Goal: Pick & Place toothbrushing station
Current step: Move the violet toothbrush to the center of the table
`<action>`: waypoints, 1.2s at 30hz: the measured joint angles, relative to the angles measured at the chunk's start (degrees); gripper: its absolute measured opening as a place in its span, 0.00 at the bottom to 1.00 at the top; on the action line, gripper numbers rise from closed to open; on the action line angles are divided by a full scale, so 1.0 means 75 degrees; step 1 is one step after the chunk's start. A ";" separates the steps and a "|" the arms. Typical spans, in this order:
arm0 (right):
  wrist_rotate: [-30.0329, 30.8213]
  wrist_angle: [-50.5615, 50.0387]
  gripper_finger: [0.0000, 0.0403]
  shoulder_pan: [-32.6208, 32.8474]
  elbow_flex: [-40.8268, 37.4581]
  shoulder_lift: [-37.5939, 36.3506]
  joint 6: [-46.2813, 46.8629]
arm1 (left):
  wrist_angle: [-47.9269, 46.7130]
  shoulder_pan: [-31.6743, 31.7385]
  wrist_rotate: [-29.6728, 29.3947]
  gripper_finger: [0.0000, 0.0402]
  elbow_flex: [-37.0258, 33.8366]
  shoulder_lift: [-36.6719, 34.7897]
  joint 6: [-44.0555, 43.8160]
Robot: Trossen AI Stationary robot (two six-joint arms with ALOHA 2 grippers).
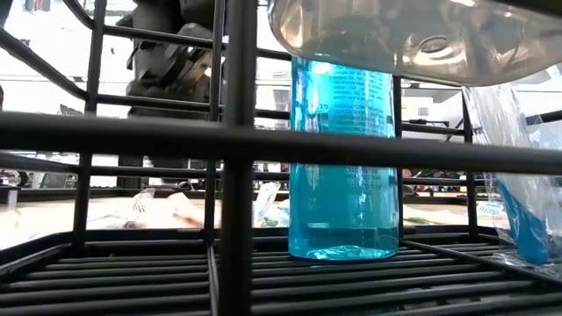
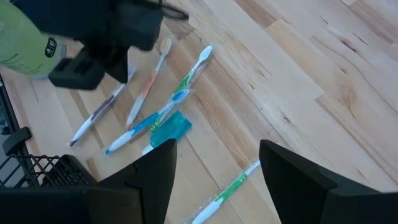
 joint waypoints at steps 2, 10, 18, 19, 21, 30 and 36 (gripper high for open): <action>0.0003 0.0000 0.55 0.0000 0.0000 0.0000 0.0000 | -0.0018 0.0068 -0.0103 0.00 -0.0003 -0.0295 -0.0036; 0.0003 0.0000 0.55 0.0000 0.0000 0.0000 0.0000 | -0.0006 0.0142 -0.0486 0.00 0.0003 -0.0957 -0.0233; 0.0003 0.0003 0.55 0.0000 0.0000 0.0000 0.0000 | -0.0002 0.0101 -0.0489 0.00 0.0001 -0.0959 -0.0121; 0.0003 0.0003 0.55 0.0000 0.0000 0.0000 0.0000 | -0.0001 0.0101 -0.0490 0.00 0.0002 -0.0959 -0.0120; 0.0003 0.0003 0.55 0.0000 0.0000 0.0000 -0.0003 | -0.0003 0.0101 -0.0491 0.00 0.0003 -0.0959 -0.0170; 0.0003 0.0000 0.55 -0.0032 0.0000 0.0000 -0.0057 | -0.0020 0.0121 -0.0453 0.00 -0.0006 -0.0913 -0.1095; 0.0003 0.0000 0.55 -0.0051 0.0000 0.0000 -0.0085 | -0.0090 0.0168 -0.0413 0.00 -0.0003 -0.0851 -0.1355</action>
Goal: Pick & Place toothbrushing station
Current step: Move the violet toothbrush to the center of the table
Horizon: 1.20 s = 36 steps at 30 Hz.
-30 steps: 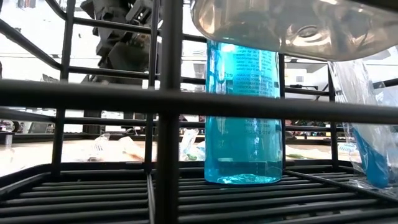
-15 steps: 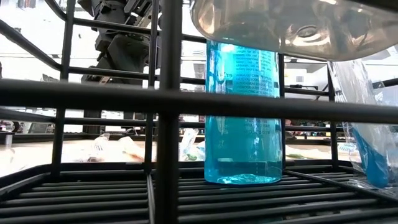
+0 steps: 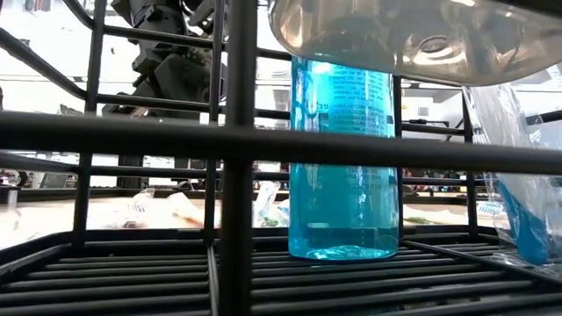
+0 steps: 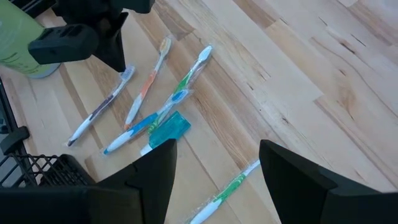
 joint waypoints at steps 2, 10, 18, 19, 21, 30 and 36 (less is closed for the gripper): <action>0.0000 0.0000 0.55 -0.0022 0.0000 0.0000 0.0000 | -0.0143 0.0000 0.0030 0.00 -0.0008 0.0060 -0.0116; -0.0164 -0.0158 0.55 -0.0027 0.0003 0.0003 0.0003 | -0.0597 -0.0104 0.0141 0.00 -0.0009 0.0411 -0.0489; -0.0195 -0.0107 0.54 0.0285 0.0003 0.0003 -0.0305 | -0.0482 -0.0175 0.0135 0.00 0.0006 0.0431 -0.0603; -0.0195 -0.0105 0.54 0.0340 0.0003 0.0003 -0.0322 | -0.0480 -0.0175 0.0135 0.00 0.0006 0.0431 -0.0709; -0.0196 -0.0084 0.52 0.0447 0.0003 0.0003 -0.0419 | -0.0444 -0.0175 0.0132 0.00 0.0006 0.0431 -0.0911; -0.0198 0.0478 0.40 0.0971 0.0003 -0.0033 -0.1618 | 0.0107 -0.0340 0.0059 0.00 0.0028 0.0431 -0.2235; -0.0030 0.1149 0.31 0.1309 -0.0271 -0.0224 -0.2076 | 0.0131 -0.0570 -0.0746 0.00 0.0098 0.0431 -0.2942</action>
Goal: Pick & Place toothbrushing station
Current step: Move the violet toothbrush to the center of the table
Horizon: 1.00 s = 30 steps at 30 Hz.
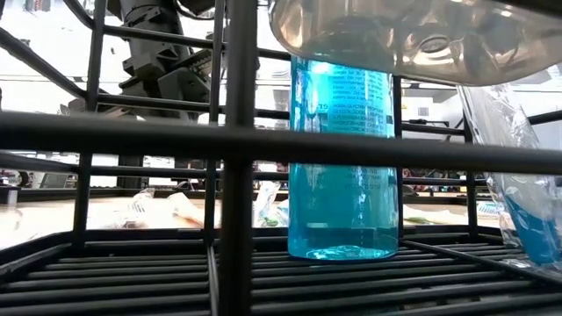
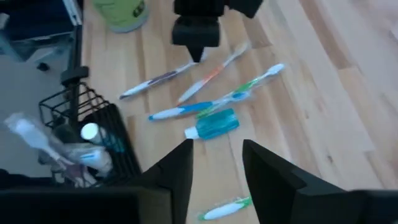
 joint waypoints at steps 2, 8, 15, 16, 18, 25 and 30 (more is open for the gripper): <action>0.0001 0.0492 0.27 0.0015 -0.0252 -0.0211 0.0135 | 0.0036 -0.0011 -0.0026 0.00 0.0001 0.0000 -0.0146; 0.0255 0.1767 0.12 0.0016 -0.1192 -0.0912 0.0381 | -0.0123 0.0041 0.0111 0.00 -0.0007 0.0106 -0.0182; 0.0304 0.3419 0.02 -0.0050 -0.1986 -0.1525 0.0936 | -0.0095 0.0270 0.0920 0.00 -0.0086 0.0624 0.0129; 0.0291 0.3496 0.02 -0.0067 -0.1976 -0.1521 0.0946 | -0.0112 0.0288 0.1023 0.00 -0.0131 0.0699 0.0180; 0.0290 0.3482 0.04 -0.0076 -0.1990 -0.1527 0.0965 | -0.0142 0.0328 0.1097 0.00 -0.0142 0.0869 0.0287; 0.0292 0.3588 0.05 -0.0065 -0.1987 -0.1519 0.0969 | -0.0103 0.0575 0.1212 0.00 -0.0127 0.1145 0.0720; 0.0298 0.3592 0.03 0.0016 -0.1987 -0.1519 0.0972 | -0.0102 0.0831 0.0979 0.00 -0.0118 0.1145 0.0887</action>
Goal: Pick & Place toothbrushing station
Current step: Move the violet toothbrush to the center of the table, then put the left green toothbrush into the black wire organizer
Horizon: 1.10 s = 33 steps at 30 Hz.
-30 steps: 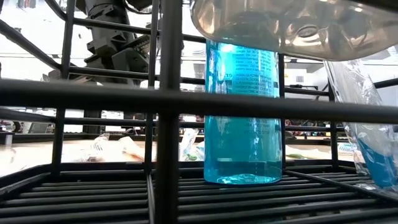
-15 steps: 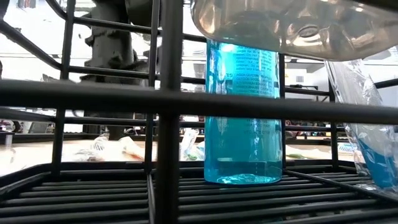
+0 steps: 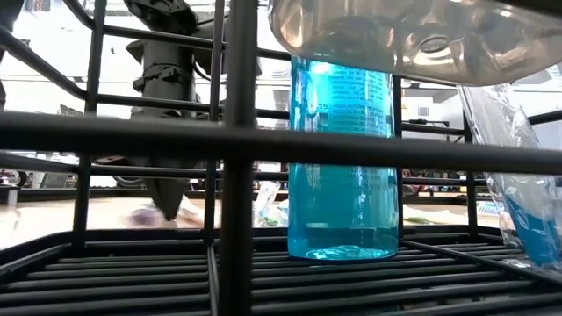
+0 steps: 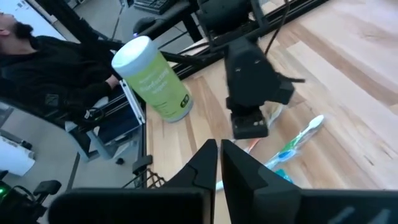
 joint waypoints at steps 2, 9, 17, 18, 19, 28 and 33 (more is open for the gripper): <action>-0.0009 -0.0005 0.03 0.0011 0.0000 0.0000 -0.0002 | 0.0000 0.0143 -0.0035 0.00 0.0003 -0.0003 0.0102; -0.0035 -0.0015 0.04 0.0015 0.0000 0.0000 0.0000 | -0.0006 0.0557 -0.0318 0.00 0.0009 -0.0018 0.0634; -0.0038 -0.0023 0.04 0.0058 0.0003 0.0003 0.0000 | -0.0045 0.0818 -0.1241 0.00 0.0128 -0.0037 0.1864; -0.0038 -0.0023 0.04 0.0058 0.0003 0.0003 0.0000 | -0.0058 0.0802 -0.1333 0.00 0.0181 -0.0025 0.1912; -0.0038 -0.0026 0.04 0.0058 0.0003 0.0003 -0.0001 | -0.0080 0.0767 -0.1388 0.00 0.0237 -0.0022 0.1911; -0.0038 -0.0111 0.05 0.0064 0.0006 0.0006 -0.0003 | 0.0970 0.0450 -0.1509 0.00 0.0708 -0.0112 0.1462; -0.0038 -0.0129 0.05 0.0064 0.0009 0.0006 -0.0003 | 0.1031 0.0647 -0.1490 0.00 0.0705 -0.0221 0.0732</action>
